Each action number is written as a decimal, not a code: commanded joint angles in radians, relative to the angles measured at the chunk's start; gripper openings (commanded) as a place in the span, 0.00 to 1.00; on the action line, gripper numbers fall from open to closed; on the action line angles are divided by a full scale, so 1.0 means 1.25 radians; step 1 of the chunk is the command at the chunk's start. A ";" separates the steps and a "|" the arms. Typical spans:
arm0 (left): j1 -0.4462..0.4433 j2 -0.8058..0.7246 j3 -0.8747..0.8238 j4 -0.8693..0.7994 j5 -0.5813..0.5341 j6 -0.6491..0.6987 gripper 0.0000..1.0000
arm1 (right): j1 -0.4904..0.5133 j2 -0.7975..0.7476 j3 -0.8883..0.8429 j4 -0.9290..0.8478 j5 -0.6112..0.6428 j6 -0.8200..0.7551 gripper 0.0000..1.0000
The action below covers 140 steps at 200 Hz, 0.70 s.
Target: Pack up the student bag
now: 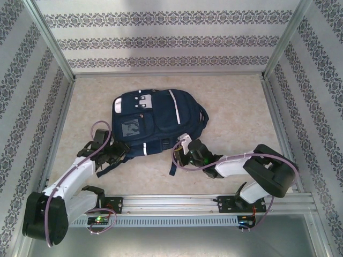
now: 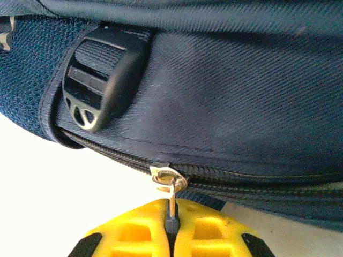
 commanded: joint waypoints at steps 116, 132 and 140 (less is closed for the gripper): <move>0.033 0.114 0.196 -0.058 -0.180 0.028 0.45 | -0.049 -0.136 0.118 -0.475 0.016 0.032 0.00; 0.031 0.056 0.209 -0.104 -0.173 0.039 0.60 | -0.015 -0.125 0.148 -0.503 0.008 0.067 0.00; 0.031 0.027 0.207 -0.121 -0.161 0.033 0.64 | 0.009 -0.127 0.145 -0.486 0.012 0.089 0.00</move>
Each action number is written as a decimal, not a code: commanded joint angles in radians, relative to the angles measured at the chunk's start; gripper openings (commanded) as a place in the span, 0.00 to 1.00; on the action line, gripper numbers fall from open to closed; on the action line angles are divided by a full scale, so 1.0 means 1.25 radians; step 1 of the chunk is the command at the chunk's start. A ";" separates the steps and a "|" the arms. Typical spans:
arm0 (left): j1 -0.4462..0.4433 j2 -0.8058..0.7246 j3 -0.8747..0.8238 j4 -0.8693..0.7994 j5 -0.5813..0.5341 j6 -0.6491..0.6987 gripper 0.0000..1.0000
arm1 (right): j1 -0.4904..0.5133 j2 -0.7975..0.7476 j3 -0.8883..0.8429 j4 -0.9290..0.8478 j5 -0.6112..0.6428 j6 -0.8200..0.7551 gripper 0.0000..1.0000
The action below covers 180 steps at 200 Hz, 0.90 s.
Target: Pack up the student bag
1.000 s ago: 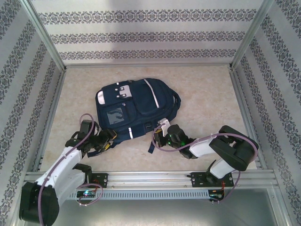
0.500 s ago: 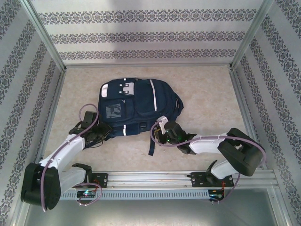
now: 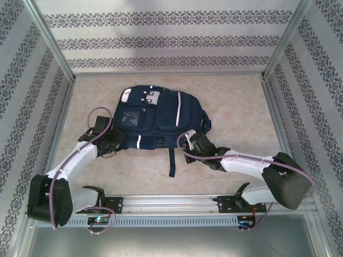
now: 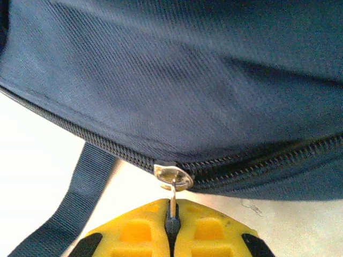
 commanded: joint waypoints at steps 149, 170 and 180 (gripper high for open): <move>-0.209 -0.113 -0.204 0.229 0.078 -0.214 0.66 | 0.212 0.113 0.129 0.026 -0.008 0.234 0.00; -0.211 -0.145 -0.236 0.268 0.075 -0.222 0.62 | 0.212 0.110 0.123 0.029 -0.007 0.235 0.00; -0.211 -0.167 -0.256 0.286 0.072 -0.229 0.61 | 0.212 0.108 0.120 0.030 -0.006 0.235 0.00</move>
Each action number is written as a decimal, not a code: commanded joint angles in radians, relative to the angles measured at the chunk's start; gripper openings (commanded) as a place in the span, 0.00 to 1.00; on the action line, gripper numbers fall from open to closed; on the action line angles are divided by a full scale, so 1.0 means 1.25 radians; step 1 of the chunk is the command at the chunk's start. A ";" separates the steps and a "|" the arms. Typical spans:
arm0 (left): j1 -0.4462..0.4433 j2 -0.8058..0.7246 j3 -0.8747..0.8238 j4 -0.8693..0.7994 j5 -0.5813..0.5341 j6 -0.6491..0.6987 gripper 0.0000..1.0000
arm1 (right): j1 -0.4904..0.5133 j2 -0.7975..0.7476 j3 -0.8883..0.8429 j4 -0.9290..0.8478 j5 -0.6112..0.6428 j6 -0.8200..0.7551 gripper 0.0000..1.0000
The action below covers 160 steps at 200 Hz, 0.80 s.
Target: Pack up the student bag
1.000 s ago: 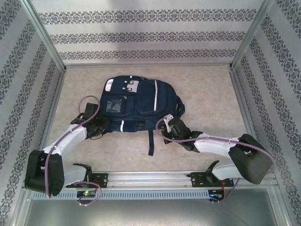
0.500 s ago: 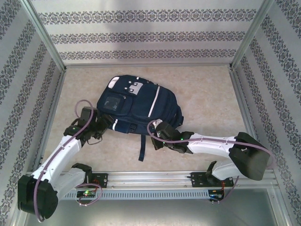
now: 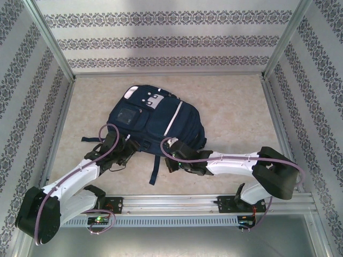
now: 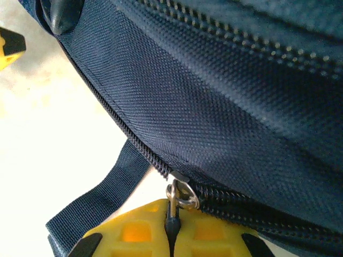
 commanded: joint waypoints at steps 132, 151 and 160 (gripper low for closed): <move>-0.008 0.102 -0.008 0.208 -0.083 0.037 0.35 | 0.008 0.037 0.015 0.043 -0.016 0.024 0.00; -0.008 0.113 0.019 0.182 -0.117 0.063 0.23 | 0.009 0.037 0.019 0.002 -0.001 0.008 0.00; -0.007 0.117 0.035 0.161 -0.132 0.075 0.19 | 0.008 0.037 0.025 -0.028 0.011 0.001 0.00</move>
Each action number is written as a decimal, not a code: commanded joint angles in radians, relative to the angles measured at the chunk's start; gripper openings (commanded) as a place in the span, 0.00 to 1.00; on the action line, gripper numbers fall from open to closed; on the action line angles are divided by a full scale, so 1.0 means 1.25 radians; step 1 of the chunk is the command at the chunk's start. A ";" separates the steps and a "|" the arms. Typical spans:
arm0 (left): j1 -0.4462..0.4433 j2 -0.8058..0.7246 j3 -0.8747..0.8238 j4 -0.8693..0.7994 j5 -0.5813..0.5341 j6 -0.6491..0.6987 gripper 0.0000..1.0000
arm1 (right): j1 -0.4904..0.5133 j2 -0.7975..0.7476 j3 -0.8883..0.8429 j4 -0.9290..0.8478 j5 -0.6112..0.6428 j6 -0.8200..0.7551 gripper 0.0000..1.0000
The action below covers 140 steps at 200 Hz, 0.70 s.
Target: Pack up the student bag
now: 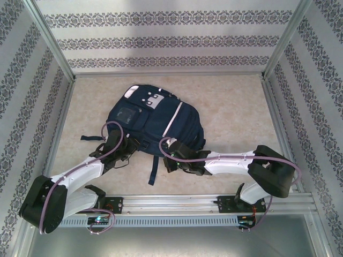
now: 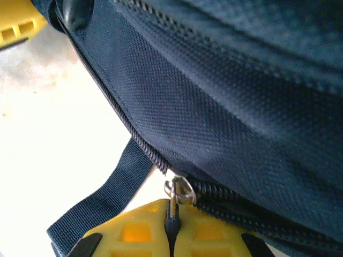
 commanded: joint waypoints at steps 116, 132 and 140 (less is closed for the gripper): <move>0.086 0.035 0.095 -0.130 -0.093 0.101 0.06 | -0.085 -0.091 0.003 -0.258 0.082 -0.094 0.00; 0.095 0.034 0.098 -0.139 -0.093 0.107 0.06 | -0.108 -0.114 -0.004 -0.264 0.086 -0.112 0.00; 0.099 0.034 0.100 -0.142 -0.093 0.113 0.05 | -0.119 -0.124 -0.009 -0.267 0.084 -0.120 0.00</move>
